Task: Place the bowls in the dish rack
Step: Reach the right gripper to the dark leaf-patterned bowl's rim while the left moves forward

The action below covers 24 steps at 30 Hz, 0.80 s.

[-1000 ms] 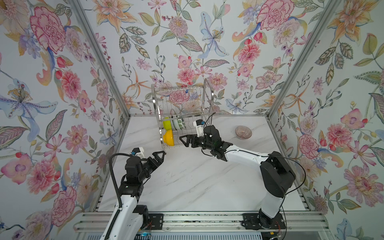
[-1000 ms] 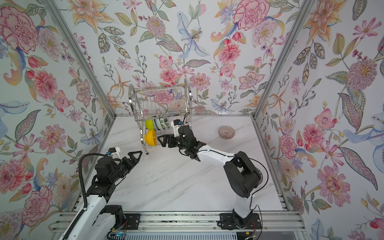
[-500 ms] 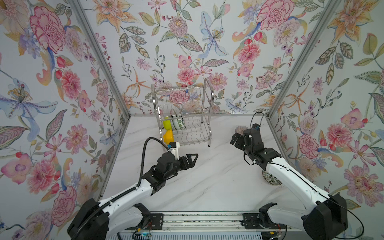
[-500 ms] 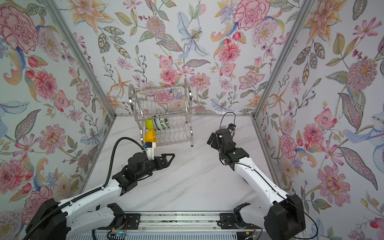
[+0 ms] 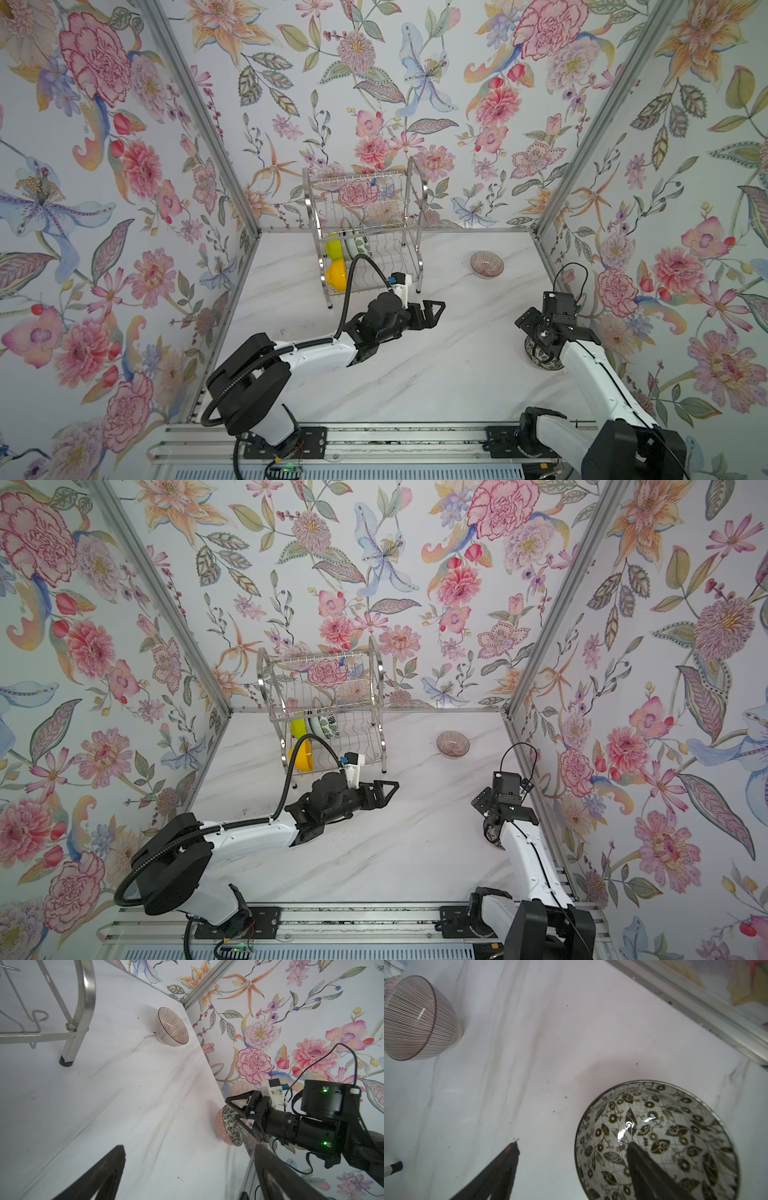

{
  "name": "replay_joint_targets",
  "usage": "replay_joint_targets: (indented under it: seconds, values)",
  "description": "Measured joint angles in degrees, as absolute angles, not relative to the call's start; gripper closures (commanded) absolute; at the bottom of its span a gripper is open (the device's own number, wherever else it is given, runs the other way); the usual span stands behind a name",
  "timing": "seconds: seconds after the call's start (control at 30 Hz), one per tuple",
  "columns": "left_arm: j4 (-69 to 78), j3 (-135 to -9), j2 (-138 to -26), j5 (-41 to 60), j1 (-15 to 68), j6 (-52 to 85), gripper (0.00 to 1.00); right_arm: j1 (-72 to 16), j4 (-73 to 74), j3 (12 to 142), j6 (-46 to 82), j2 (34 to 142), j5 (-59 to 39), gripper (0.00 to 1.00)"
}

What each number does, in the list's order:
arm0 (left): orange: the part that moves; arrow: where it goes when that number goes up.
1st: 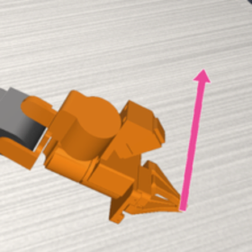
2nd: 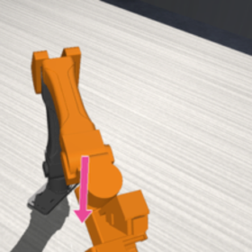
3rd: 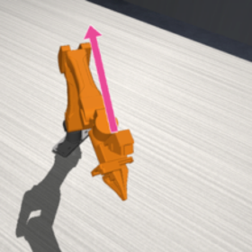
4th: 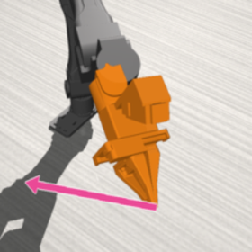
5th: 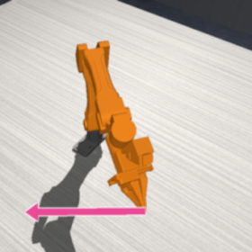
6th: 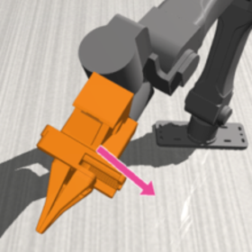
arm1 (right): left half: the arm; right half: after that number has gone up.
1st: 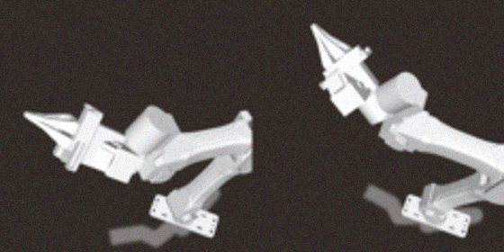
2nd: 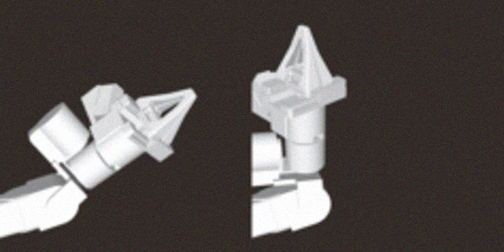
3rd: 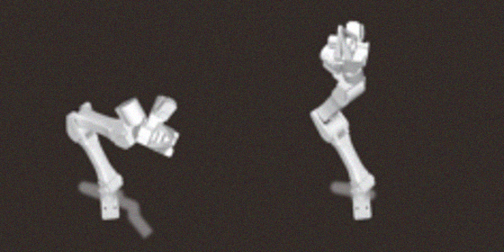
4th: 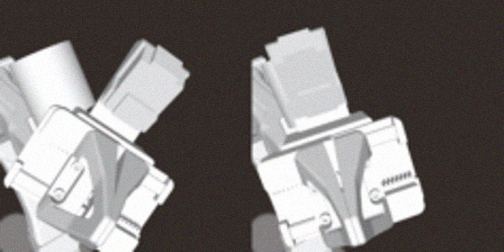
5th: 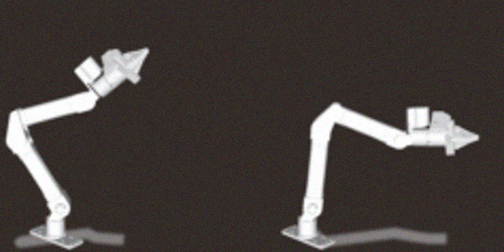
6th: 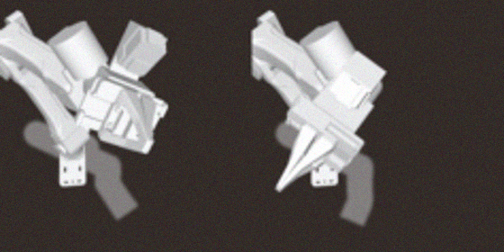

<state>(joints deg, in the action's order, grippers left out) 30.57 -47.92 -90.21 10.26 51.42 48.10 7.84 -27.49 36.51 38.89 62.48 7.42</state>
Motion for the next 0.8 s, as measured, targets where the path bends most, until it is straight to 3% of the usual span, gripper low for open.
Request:
replay_joint_targets:
  seconds: [0.13,0.3,0.47,0.57,0.8]
  values:
    - [30.9,-48.2,-91.3,10.2,51.4,48.1,0.01,8.3,-25.3,35.1,38.5,66.3,5.0,0.36]
    - [30.7,-48.2,-91.4,10.0,51.4,48.1,0.01,8.3,-21.9,35.1,37.9,70.4,2.2,0.56]
    - [29.7,-48.2,-91.7,9.7,51.4,48.1,0.01,8.3,-20.0,34.2,37.3,71.3,1.0,0.85]
    - [29.2,-48.2,-91.7,9.5,51.4,48.1,0.01,8.3,-19.3,34.8,35.9,69.2,3.8,0.97]
    - [26.8,-48.5,-91.4,8.5,51.0,47.8,0.01,3.6,-21.8,36.9,35.2,66.1,4.4,1.0]
